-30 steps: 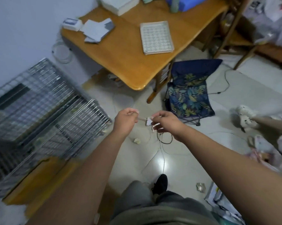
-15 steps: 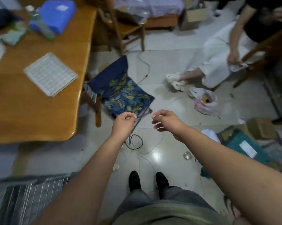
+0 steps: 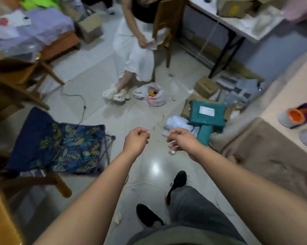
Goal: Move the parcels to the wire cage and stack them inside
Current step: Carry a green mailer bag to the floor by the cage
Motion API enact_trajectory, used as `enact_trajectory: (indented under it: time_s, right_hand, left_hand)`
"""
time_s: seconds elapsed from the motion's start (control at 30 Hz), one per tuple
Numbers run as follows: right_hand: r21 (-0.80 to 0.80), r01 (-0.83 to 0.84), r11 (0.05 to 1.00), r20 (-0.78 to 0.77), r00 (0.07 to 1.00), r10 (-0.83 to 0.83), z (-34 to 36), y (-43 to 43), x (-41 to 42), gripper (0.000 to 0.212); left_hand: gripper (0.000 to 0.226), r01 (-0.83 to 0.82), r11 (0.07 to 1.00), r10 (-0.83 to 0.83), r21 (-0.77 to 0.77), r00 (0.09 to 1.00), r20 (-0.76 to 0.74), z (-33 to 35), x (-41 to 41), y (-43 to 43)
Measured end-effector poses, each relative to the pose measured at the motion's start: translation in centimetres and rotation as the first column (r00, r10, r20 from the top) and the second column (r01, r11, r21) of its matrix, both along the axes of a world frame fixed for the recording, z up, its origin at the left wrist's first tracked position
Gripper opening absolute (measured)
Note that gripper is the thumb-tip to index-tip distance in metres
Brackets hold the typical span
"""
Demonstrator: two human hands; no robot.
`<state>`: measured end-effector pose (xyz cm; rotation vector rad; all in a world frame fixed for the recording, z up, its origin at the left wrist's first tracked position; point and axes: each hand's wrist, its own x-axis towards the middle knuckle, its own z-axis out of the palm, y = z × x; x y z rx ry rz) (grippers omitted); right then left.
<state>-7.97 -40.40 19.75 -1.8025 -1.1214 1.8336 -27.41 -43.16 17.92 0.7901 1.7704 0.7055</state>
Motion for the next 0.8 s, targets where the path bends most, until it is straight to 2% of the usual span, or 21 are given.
enact_trajectory:
  time_s: [0.2, 0.43, 0.8]
  right_hand:
    - [-0.035, 0.196, 0.980, 0.010, 0.981, -0.195, -1.8, 4.8, 9.5, 0.007]
    - [-0.030, 0.283, 0.959, 0.065, 0.957, -0.281, -4.5, 11.5, 18.9, 0.011]
    - [-0.063, 0.453, 0.889, 0.081, 0.890, -0.448, -8.4, 19.3, 25.0, 0.014]
  left_hand:
    - [0.016, 0.146, 0.989, -0.145, -0.033, 0.989, 0.016, -1.4, 9.7, 7.7]
    - [0.010, 0.300, 0.953, -0.298, -0.033, 0.953, 0.046, -1.5, 19.5, 16.4]
    - [0.020, 0.438, 0.896, -0.435, -0.076, 0.899, 0.059, -3.5, 25.8, 26.0]
